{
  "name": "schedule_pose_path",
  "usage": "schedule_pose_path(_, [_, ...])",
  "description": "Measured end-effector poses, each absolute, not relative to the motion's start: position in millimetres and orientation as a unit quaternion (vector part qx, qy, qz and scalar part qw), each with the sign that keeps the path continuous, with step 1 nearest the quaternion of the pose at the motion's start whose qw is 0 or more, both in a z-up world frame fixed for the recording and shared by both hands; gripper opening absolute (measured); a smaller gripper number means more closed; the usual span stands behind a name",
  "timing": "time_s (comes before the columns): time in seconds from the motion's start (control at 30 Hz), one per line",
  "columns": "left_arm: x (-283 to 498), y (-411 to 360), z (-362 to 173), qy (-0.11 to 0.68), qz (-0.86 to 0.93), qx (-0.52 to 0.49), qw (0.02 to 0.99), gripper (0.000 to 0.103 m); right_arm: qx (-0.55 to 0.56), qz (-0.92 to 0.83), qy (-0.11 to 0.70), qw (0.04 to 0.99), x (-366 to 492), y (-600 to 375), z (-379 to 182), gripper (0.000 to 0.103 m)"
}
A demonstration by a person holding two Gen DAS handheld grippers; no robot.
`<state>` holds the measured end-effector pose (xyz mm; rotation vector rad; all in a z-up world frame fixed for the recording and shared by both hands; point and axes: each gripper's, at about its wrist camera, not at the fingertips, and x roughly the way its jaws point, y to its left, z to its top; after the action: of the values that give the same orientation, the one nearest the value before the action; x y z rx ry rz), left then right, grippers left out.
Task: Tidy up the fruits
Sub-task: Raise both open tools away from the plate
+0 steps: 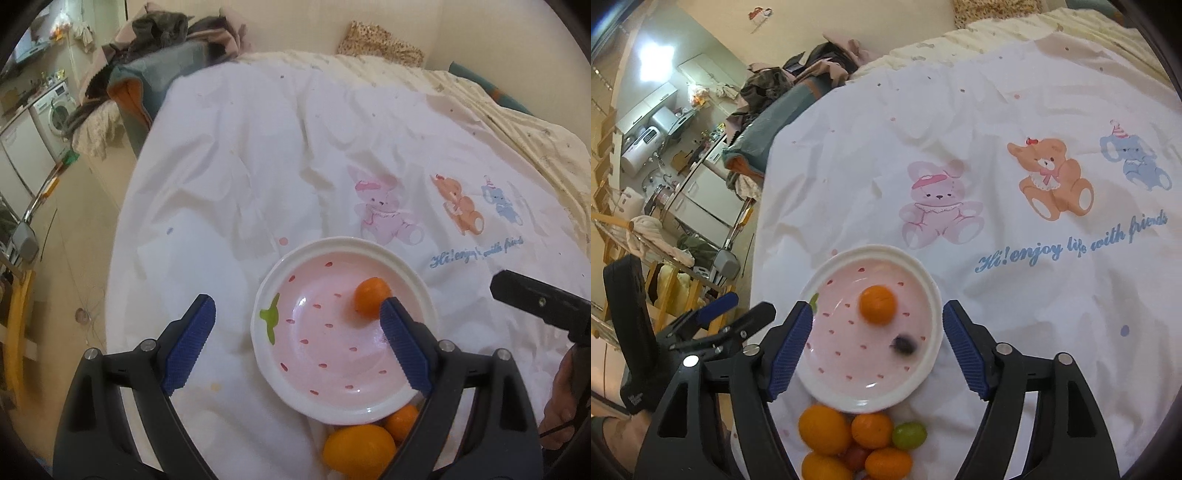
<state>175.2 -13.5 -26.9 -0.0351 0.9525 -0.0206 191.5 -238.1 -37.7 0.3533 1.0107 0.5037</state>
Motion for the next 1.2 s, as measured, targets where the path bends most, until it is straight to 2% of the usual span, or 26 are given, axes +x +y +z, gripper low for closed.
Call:
schedule_pose_path(0.43, [122.2, -12.2, -1.5, 0.438, -0.030, -0.026, 0.898, 0.089, 0.157, 0.219, 0.458, 0.847, 135.6, -256.2, -13.6, 0.078])
schedule_pose_path(1.2, [48.8, -6.8, -14.0, 0.459, -0.005, -0.038, 0.888, 0.089, 0.193, 0.155, 0.489, 0.837, 43.0, -289.6, -24.6, 0.078])
